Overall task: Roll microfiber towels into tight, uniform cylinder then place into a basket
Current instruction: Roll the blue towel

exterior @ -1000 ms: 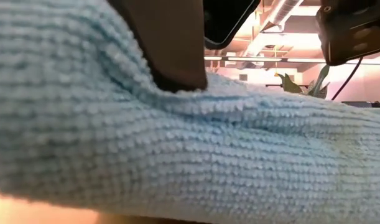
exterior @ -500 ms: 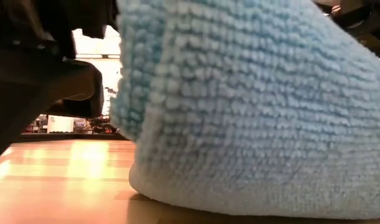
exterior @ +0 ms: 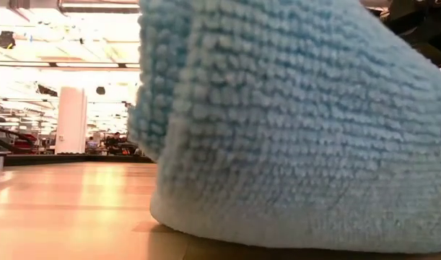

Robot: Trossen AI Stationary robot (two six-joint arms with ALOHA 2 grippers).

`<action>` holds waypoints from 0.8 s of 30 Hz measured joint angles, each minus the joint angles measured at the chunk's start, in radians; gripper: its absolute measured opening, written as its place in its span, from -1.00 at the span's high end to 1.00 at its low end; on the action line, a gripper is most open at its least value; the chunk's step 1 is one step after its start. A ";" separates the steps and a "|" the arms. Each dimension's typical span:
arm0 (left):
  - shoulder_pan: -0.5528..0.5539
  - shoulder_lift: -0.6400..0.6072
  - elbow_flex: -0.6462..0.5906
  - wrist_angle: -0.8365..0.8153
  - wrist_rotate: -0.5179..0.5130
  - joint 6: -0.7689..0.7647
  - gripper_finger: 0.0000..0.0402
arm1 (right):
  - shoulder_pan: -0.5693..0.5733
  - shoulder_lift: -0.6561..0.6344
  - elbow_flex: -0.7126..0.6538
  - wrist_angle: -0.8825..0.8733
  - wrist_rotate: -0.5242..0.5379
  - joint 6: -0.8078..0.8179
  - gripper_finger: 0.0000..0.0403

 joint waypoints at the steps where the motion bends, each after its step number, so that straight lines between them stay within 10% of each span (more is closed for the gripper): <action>1: -0.006 0.002 0.000 0.047 -0.010 0.040 0.29 | -0.001 0.000 0.000 0.000 -0.001 0.000 0.93; 24: 0.142 0.175 -0.002 0.204 0.198 0.204 0.39 | -0.002 0.000 0.001 0.001 0.004 0.007 0.92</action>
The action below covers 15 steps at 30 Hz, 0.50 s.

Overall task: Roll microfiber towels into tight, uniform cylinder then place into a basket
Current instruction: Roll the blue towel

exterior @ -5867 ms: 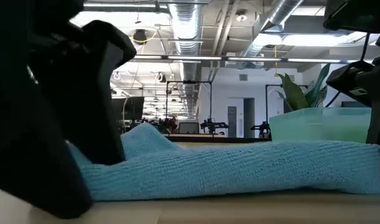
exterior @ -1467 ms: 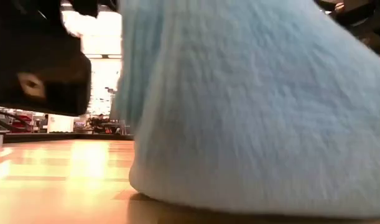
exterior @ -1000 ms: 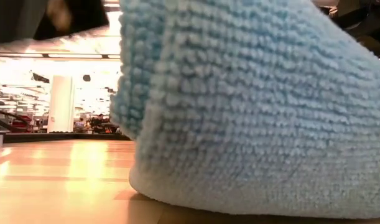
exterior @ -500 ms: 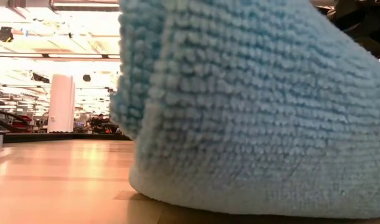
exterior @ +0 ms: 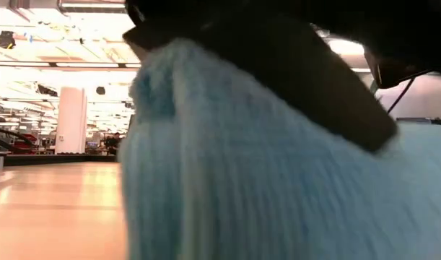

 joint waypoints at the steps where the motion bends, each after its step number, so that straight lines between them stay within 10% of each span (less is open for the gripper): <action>1: 0.000 0.000 0.000 -0.011 -0.015 -0.002 0.39 | 0.000 0.000 0.000 0.002 0.001 0.000 0.92; 15: 0.011 -0.005 -0.003 -0.255 -0.160 -0.144 0.39 | 0.007 0.000 0.000 0.002 -0.008 -0.007 0.93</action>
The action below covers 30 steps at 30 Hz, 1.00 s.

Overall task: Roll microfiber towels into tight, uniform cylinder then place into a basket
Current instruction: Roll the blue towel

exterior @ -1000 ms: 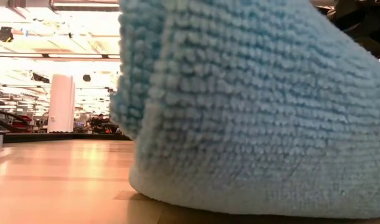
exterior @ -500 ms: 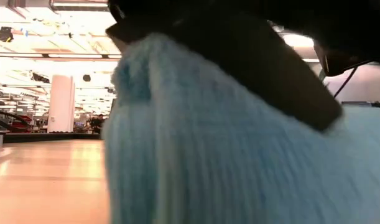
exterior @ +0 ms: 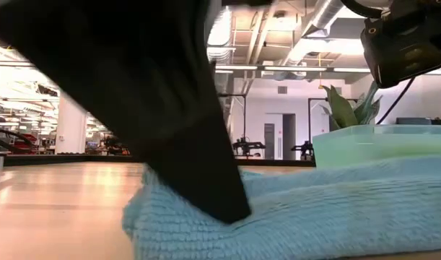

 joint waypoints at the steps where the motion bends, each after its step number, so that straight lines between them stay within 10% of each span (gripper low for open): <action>1: 0.003 -0.001 -0.008 0.002 0.000 -0.008 0.39 | 0.000 0.000 0.000 -0.002 -0.001 0.000 0.93; 15: 0.032 -0.007 -0.068 -0.005 0.153 -0.086 0.39 | 0.005 0.000 0.000 0.028 -0.065 -0.101 0.81; 30: 0.035 -0.006 -0.069 -0.052 0.197 0.017 0.39 | 0.020 0.002 0.001 0.039 -0.014 -0.108 0.11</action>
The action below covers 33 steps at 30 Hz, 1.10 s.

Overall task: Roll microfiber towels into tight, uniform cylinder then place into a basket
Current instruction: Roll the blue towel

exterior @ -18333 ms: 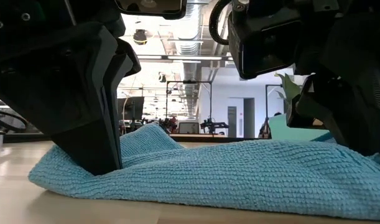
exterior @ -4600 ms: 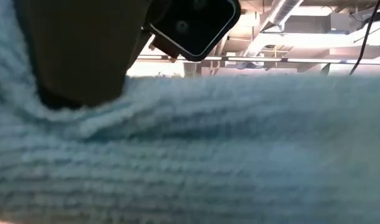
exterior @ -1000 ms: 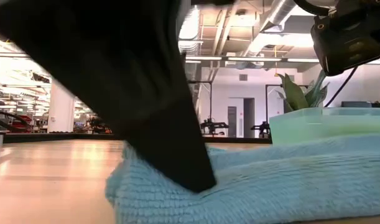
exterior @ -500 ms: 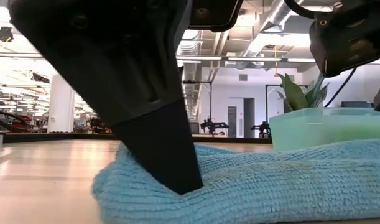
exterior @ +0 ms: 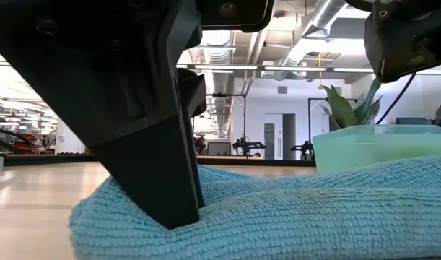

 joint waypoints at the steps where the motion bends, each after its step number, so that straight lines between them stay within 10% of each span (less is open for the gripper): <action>1: 0.001 0.000 0.000 0.000 0.000 0.000 0.39 | 0.000 -0.001 0.002 -0.003 -0.003 0.000 0.09; 13: 0.011 -0.002 0.000 -0.017 0.011 -0.005 0.39 | 0.073 -0.127 0.021 -0.230 0.184 -0.027 0.14; 23: 0.015 -0.002 0.000 -0.017 0.011 -0.004 0.39 | 0.323 -0.185 0.023 -0.068 0.807 -0.323 0.18; 33: 0.016 -0.002 0.000 -0.016 0.025 -0.009 0.39 | 0.322 -0.030 0.023 0.164 0.814 -0.683 0.13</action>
